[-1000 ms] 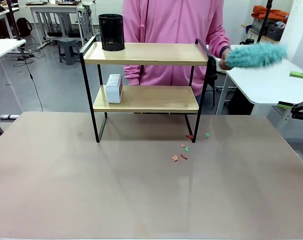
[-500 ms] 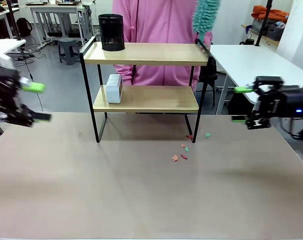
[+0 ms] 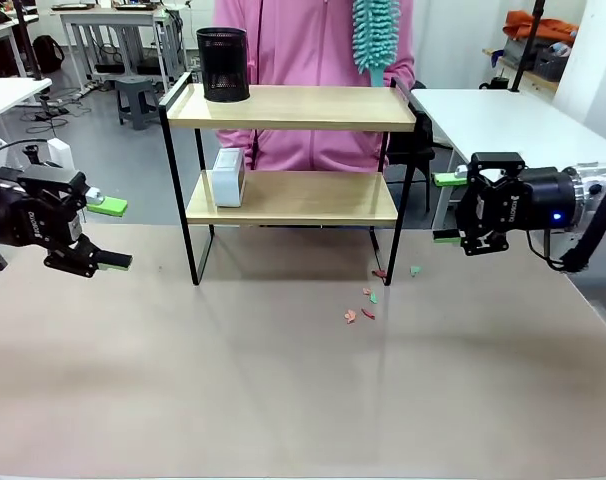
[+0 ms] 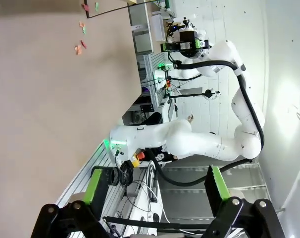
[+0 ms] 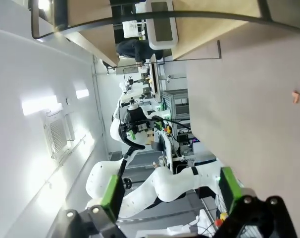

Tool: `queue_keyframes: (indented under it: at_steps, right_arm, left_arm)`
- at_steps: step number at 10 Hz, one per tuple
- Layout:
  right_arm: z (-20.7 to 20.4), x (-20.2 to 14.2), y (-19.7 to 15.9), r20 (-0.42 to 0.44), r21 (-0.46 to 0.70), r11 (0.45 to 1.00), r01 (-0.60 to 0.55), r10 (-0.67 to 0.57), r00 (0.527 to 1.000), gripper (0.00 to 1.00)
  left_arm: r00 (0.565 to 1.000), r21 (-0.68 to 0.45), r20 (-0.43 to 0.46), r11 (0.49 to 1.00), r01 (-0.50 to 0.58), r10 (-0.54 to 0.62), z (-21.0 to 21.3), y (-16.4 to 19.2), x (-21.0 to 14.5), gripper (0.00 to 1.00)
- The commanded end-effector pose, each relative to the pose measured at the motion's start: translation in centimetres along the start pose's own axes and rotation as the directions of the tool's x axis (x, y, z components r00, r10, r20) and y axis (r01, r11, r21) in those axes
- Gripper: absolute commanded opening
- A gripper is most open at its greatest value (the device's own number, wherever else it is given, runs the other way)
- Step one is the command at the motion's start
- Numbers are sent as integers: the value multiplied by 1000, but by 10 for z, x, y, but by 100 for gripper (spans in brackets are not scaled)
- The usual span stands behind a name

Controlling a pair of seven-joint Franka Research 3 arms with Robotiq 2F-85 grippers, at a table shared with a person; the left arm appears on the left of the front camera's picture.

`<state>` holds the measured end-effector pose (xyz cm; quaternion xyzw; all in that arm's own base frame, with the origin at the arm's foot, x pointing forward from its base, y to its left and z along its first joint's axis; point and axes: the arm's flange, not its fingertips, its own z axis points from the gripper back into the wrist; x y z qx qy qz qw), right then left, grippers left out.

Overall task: Clean the shelf.
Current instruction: Hand the Duster back to the human.

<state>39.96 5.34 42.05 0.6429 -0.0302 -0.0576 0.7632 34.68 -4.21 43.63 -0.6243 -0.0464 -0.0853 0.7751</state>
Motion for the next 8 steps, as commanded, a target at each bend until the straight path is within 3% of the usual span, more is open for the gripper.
queue_keyframes:
  at_steps: [1, 8]
  right_arm:
    - [6, -6, 1, -8, 8, 1000, -4, 4, 1000, 100]
    - [6, -6, 1, -8, 8, 1000, -4, 4, 1000, 100]
  left_arm:
    - [1000, -14, 3, 1000, 14, -14, 5, -7, -3, 100]
    - [1000, -14, 3, 1000, 14, -14, 5, -7, -3, 100]
